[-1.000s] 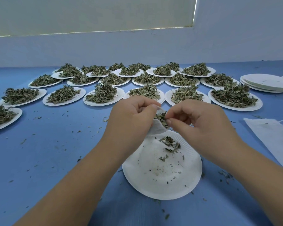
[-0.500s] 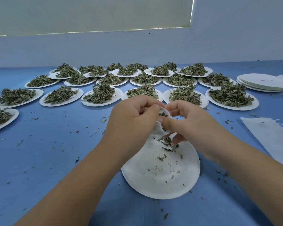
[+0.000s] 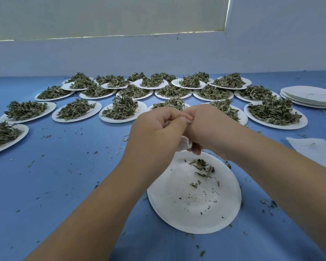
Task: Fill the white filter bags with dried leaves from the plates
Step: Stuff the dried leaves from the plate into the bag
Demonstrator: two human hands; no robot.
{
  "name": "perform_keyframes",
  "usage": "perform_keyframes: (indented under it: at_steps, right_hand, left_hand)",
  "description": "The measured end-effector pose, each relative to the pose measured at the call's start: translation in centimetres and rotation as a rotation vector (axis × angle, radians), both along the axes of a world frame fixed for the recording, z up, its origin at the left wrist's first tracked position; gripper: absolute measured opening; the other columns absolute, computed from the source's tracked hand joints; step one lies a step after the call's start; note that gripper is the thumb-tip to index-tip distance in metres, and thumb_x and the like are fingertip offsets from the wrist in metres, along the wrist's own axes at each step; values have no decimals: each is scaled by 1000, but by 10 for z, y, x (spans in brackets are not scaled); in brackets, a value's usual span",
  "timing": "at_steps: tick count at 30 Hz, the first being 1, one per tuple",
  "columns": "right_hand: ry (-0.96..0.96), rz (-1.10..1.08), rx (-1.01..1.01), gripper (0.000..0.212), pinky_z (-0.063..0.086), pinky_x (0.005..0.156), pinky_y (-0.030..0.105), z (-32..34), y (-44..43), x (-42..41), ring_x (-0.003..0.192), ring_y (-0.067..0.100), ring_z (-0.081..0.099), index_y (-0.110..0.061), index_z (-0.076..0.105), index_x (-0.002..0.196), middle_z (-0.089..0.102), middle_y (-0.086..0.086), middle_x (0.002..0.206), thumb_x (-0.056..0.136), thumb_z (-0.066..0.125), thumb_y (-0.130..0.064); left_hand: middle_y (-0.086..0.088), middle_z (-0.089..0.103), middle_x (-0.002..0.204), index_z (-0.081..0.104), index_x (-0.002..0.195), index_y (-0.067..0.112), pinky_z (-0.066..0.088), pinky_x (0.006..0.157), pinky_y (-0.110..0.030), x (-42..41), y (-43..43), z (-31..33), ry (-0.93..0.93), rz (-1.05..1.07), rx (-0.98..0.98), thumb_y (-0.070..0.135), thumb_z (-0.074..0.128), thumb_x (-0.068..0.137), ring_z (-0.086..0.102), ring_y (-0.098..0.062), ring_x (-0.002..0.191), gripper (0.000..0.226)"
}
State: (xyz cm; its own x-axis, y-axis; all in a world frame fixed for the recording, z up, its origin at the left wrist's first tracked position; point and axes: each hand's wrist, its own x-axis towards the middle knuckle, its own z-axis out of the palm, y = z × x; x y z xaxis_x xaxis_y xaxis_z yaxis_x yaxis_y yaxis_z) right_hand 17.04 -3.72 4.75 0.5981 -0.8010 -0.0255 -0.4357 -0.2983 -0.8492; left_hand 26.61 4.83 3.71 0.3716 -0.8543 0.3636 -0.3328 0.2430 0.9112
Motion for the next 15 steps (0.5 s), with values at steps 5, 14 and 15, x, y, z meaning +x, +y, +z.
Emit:
perform_keyframes:
  at_steps: [5, 14, 15]
  right_hand:
    - [-61, 78, 85, 14, 45, 44, 19, 6, -6, -6, 45, 11, 55, 0, 63, 97, 61, 1, 56, 86, 62, -8]
    - [-101, 69, 84, 9, 48, 52, 26, 4, -10, -6, 63, 19, 56, -7, 66, 83, 61, 10, 71, 86, 59, -2]
    - [-79, 43, 66, 12, 46, 51, 27, 3, -9, -1, 62, 20, 53, -8, 65, 80, 59, 10, 69, 86, 56, -2]
  left_hand:
    - [-3, 66, 62, 73, 76, 22, 47, 50, -26, 3, -2, 0, -44, 80, -24, 9, 59, 88, 56, -14, 53, 23]
    - [0, 70, 68, 72, 77, 23, 51, 55, -23, 3, -3, -5, -41, 76, -26, 11, 59, 90, 65, -15, 65, 22]
    - [2, 70, 68, 71, 76, 24, 50, 54, -20, 3, -3, -5, -31, 63, -30, 11, 59, 90, 65, -12, 63, 22]
